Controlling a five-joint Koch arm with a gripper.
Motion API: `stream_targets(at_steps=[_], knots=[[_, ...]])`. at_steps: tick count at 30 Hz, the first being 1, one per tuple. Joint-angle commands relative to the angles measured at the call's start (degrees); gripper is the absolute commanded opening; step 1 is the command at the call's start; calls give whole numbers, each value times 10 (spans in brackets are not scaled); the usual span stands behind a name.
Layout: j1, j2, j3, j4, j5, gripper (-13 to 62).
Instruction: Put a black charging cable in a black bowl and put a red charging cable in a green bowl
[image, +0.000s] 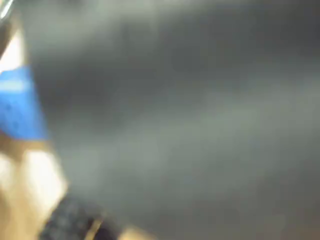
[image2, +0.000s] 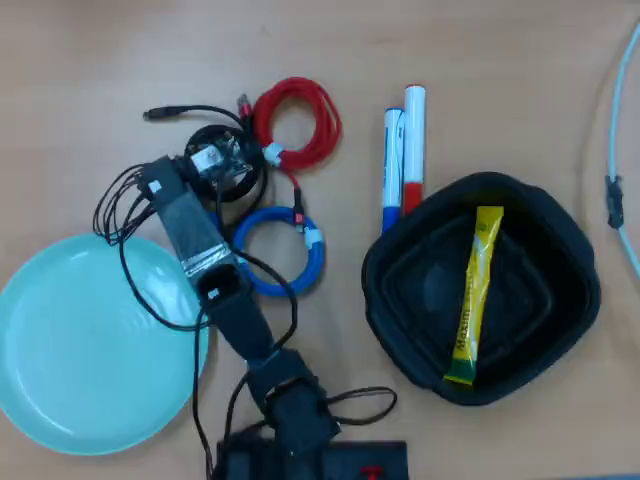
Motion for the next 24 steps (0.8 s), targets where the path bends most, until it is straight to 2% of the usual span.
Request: stream_targets(at_steps=[1, 3, 6, 9, 14, 16, 24], knots=[[4, 1, -14, 12, 4, 562], [4, -4, -13, 14, 4, 530], [-1, -4, -7, 26, 5, 417], [-2, -4, -6, 40, 6, 248], [-4, 0, -7, 54, 6, -94], [-5, 0, -7, 62, 12, -66], [-17, 9, -11, 83, 4, -67]])
